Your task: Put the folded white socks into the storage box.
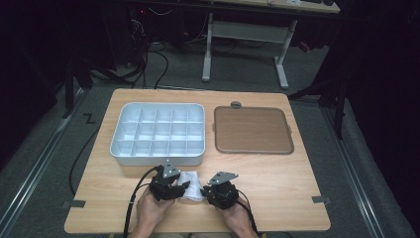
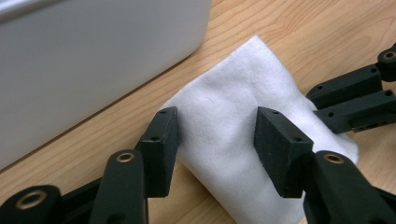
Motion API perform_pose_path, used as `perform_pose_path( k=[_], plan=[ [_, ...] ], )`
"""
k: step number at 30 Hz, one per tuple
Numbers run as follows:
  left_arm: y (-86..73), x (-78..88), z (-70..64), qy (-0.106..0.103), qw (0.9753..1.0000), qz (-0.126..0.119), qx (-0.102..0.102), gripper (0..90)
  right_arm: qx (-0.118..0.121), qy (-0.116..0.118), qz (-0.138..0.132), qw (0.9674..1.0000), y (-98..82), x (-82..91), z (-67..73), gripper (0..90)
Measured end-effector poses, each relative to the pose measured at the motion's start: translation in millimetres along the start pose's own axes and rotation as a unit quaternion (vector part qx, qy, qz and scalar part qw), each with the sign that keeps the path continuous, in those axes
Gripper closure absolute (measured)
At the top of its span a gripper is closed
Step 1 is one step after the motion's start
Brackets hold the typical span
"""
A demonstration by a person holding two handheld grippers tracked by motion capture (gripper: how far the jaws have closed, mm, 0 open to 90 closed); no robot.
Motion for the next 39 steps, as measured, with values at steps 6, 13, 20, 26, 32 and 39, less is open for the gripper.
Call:
perform_pose_path(
  k=[6, 13, 20, 26, 32, 39],
  plan=[
    [3.6, 2.2, 0.2, 0.003, 1.0000, 0.002, 0.008, 46.2, 0.001, 0.001, -0.003, 1.0000, -0.3, 5.4, 0.8, 80.9],
    [4.1, 13.9, -10.1, -0.010, 0.9998, -0.007, 0.015, 41.2, 0.003, -0.014, -0.045, 0.9989, 18.6, 25.9, -2.7, 79.7],
    [-5.0, 15.0, -14.5, -0.010, 0.9999, 0.001, 0.004, 40.1, 0.019, -0.008, -0.047, 0.9987, 35.6, 18.9, -3.8, 79.8],
    [-9.7, 9.5, -6.9, -0.002, 0.9999, 0.007, 0.008, 39.6, 0.015, -0.003, -0.017, 0.9997, 26.9, -5.5, -6.9, 80.6],
    [-10.2, 6.2, -2.8, 0.000, 0.9999, 0.006, 0.009, 39.5, 0.011, 0.000, -0.012, 0.9999, 22.5, -11.4, -9.7, 81.4],
    [-9.1, 5.8, -0.4, -0.002, 0.9998, 0.011, 0.014, 39.5, 0.014, -0.003, -0.009, 0.9999, 21.8, -12.4, -8.6, 81.9]
  ],
)
Point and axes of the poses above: each handheld gripper's, and its own axes: x roughly backward along the jaws, y roughly out of its top, z roughly to its left, the point moved 4 cm from there along -x, roughly forward along the jaws, and after that the axes turned 15 degrees about x, right-handed, at the moved point
